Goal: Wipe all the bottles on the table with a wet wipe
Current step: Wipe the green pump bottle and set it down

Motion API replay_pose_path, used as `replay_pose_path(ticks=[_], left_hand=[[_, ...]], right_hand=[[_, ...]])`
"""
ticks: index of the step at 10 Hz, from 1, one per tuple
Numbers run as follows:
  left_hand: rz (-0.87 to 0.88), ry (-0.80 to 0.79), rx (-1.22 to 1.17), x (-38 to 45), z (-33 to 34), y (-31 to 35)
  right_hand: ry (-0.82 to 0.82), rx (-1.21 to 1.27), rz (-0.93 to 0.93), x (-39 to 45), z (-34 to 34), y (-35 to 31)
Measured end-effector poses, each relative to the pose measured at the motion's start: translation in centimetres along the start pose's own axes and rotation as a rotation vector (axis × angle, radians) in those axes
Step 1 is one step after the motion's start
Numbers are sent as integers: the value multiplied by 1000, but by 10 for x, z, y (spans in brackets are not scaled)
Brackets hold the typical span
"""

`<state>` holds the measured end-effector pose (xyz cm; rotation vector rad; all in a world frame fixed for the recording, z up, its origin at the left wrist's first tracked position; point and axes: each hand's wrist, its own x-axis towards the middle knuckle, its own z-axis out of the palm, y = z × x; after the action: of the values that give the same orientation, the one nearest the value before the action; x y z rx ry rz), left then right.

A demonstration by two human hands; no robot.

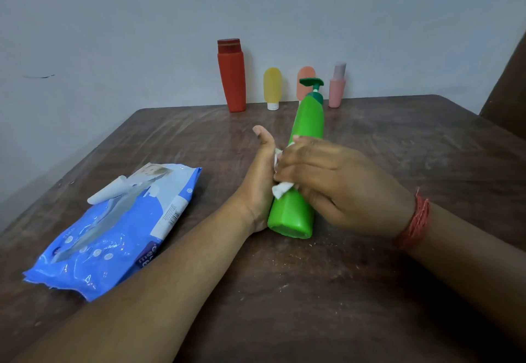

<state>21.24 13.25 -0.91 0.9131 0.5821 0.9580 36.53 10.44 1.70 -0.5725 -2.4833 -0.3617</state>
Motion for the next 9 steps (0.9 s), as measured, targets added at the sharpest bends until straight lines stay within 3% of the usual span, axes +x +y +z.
replay_pose_path(ticks=[2, 3, 4, 5, 6, 8, 9], left_hand=[[-124, 230, -14, 1, -8, 8], [-44, 292, -54, -4, 4, 12], [16, 787, 373, -19, 3, 14], [79, -106, -143, -8, 7, 3], [9, 309, -318, 0, -29, 20], [41, 327, -489, -4, -20, 15], [143, 375, -466, -2, -21, 20]], right_hand=[[-38, 137, -100, -5, -4, -8], [63, 48, -3, -5, 4, -3], [153, 46, 94, -2, 11, 0], [119, 40, 34, -4, 13, -7], [109, -3, -22, -5, 12, -11], [189, -118, -85, -1, 10, -16], [116, -147, -180, -1, 11, -20]])
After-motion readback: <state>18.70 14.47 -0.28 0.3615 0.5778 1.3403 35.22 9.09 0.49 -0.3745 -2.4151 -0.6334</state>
